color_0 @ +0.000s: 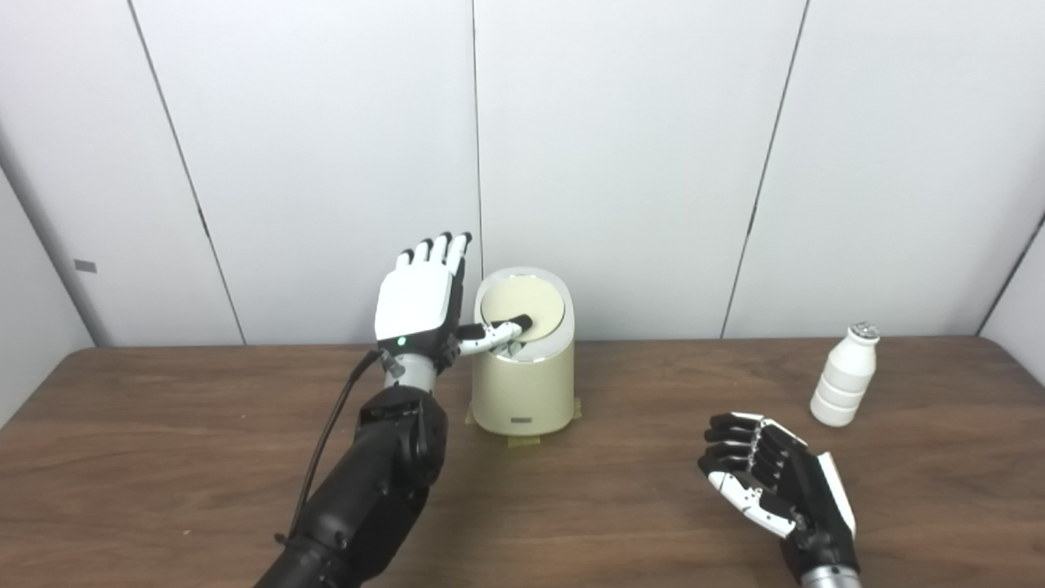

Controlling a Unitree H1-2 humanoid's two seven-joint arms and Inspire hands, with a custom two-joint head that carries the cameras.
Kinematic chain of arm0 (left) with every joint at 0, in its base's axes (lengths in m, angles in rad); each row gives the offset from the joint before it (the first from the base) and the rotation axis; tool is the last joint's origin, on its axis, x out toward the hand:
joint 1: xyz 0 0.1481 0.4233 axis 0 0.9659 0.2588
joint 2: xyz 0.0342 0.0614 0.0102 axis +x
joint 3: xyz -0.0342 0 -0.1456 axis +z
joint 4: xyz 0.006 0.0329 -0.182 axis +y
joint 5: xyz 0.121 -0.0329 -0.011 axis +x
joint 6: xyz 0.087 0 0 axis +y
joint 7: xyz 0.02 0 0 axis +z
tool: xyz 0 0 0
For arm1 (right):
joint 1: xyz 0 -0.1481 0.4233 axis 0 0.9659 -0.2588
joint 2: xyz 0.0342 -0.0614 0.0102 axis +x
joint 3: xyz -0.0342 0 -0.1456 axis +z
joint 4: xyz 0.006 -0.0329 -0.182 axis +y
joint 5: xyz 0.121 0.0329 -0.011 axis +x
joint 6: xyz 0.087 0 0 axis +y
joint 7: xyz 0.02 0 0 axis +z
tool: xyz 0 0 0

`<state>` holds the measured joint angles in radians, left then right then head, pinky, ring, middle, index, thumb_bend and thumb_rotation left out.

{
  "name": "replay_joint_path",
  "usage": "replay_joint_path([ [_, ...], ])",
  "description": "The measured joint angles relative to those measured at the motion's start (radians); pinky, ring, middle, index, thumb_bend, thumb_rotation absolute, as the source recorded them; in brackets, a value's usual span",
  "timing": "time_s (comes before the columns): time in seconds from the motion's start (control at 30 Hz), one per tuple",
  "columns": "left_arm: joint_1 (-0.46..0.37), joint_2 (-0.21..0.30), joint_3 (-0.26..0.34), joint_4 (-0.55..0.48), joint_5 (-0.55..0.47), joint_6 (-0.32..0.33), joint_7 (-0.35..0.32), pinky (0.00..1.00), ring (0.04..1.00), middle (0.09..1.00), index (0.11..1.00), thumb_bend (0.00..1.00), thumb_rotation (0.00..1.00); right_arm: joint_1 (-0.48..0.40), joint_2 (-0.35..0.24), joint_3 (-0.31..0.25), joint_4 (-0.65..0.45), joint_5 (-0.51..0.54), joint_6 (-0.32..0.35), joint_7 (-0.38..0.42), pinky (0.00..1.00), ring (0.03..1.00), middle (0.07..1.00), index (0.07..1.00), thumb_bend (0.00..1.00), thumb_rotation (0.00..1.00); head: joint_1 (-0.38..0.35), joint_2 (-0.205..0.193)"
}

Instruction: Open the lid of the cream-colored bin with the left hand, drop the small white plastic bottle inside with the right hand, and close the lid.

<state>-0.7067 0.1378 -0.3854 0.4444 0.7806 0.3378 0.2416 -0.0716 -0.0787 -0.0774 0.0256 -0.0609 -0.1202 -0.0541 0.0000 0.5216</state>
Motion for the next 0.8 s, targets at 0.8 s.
replay_joint_path([
  [0.8, 0.194, -0.139, 0.316, -0.272, -0.516, -0.419, 0.004, 0.89, 0.918, 0.913, 0.926, 0.33, 1.0, -0.002, 0.001, 0.008, 0.0, -0.013, 0.005, -0.001, 0.5, 0.574, 0.613, 0.614, 0.25, 0.07, -0.008, -0.006],
])
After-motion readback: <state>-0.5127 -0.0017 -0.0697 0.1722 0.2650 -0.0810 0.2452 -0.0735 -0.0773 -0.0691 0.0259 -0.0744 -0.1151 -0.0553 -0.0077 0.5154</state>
